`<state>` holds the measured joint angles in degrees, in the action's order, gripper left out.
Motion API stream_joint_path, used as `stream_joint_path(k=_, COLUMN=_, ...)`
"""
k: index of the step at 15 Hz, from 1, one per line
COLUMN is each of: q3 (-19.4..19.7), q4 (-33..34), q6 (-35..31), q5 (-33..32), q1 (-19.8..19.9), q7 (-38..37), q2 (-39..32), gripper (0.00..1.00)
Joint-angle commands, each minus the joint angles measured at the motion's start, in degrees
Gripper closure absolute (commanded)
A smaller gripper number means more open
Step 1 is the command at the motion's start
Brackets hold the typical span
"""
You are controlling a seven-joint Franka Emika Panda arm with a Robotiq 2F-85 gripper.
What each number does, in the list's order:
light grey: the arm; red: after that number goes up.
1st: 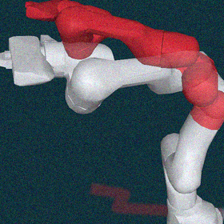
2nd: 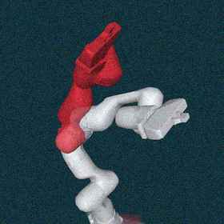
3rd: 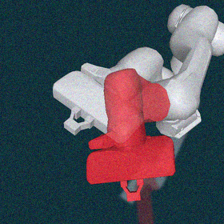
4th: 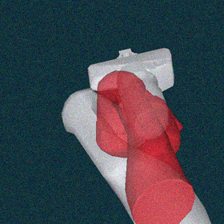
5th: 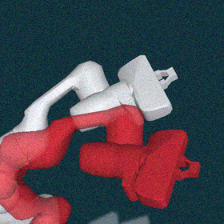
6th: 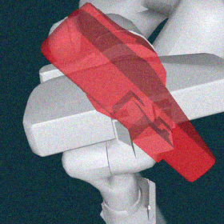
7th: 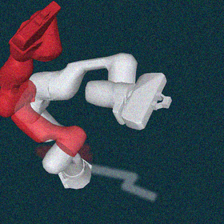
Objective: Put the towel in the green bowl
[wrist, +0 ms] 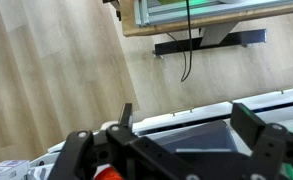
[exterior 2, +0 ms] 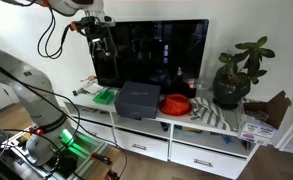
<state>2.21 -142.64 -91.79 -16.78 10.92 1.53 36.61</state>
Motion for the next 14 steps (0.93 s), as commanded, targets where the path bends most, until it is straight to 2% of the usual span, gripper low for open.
stream_joint_path(k=1, q3=1.3, q4=0.1, q6=0.3, q5=-0.6, q1=-1.7, q7=-0.7, q2=0.0, gripper=0.00)
stream_joint_path(k=10, q3=1.3, q4=0.1, q6=0.3, q5=-0.6, q1=-1.7, q7=-0.7, q2=0.0, gripper=0.00)
stream_joint_path(k=12, q3=3.6, q4=1.1, q6=-1.1, q5=0.5, q1=-2.1, q7=2.7, q2=-1.2, gripper=0.00)
stream_joint_path(k=14, q3=6.3, q4=2.2, q6=-5.1, q5=0.9, q1=-0.8, q7=1.4, q2=-3.0, gripper=0.00)
